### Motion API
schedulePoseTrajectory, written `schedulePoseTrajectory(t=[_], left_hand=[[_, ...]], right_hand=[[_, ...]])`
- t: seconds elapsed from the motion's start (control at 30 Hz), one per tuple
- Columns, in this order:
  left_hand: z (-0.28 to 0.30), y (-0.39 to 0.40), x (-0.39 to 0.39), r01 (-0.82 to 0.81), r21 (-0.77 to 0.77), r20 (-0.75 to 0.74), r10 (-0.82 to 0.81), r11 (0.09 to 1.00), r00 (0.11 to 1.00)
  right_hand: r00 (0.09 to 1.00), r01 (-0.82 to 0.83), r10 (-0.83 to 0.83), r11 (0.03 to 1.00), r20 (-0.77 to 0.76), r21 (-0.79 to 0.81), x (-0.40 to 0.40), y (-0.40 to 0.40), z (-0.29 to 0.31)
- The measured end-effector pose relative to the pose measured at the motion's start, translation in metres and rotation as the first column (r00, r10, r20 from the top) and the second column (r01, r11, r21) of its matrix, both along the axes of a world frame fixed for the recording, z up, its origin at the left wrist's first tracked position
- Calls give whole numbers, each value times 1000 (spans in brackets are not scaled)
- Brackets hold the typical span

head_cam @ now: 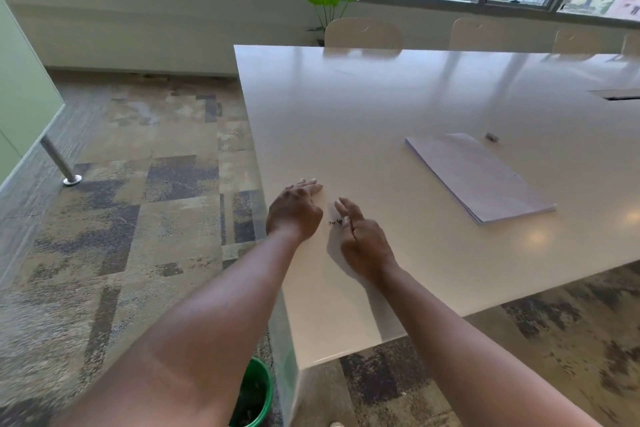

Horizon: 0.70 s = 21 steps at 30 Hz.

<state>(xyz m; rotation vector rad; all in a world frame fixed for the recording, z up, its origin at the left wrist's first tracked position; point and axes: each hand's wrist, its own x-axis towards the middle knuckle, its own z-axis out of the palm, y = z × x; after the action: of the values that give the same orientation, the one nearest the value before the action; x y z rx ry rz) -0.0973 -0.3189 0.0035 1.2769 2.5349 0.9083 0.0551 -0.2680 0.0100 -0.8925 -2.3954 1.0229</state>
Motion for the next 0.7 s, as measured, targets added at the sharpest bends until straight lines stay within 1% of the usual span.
schedulePoseTrajectory(t=[0.03,0.1,0.17,0.2,0.23,0.33,0.43,0.5,0.57,0.63,0.7], left_hand=[[0,0,0,0,-2,3,0,1000,1000],[-1,0,-1,1,-7,7,-1,1000,1000],[1,0,0,6,-11,13,-6,1000,1000],[1,0,0,8,-9,17,-8,1000,1000],[2,-1,1,8,-6,20,-8,1000,1000],[3,-2,2,4,-2,20,-4,1000,1000],[3,-2,2,-5,-5,26,6,1000,1000],[4,-2,0,-7,-5,42,7,1000,999],[7,-3,-1,-1,-10,63,2,1000,998],[11,-5,-3,20,-34,68,-18,999,998],[14,-9,-6,58,-77,37,-55,995,998]], right_hand=[[999,-34,33,999,-26,-35,-2,-2,-1],[986,-82,56,984,-160,-160,-6,-6,-3],[950,-67,-28,955,-310,-291,-9,-7,-6],[934,-41,-77,946,-349,-321,-10,-6,-5],[926,-13,-110,947,-362,-320,-10,-4,-5],[948,49,-126,966,-292,-255,-9,-1,-2],[967,-2,-57,972,-246,-235,-12,-4,-3],[965,-47,-20,968,-262,-247,-17,-13,-3],[949,-63,-27,959,-314,-276,-20,-19,-4],[932,-42,-67,956,-356,-289,-21,-18,-3],[932,30,-117,968,-343,-249,-20,-13,-1]])
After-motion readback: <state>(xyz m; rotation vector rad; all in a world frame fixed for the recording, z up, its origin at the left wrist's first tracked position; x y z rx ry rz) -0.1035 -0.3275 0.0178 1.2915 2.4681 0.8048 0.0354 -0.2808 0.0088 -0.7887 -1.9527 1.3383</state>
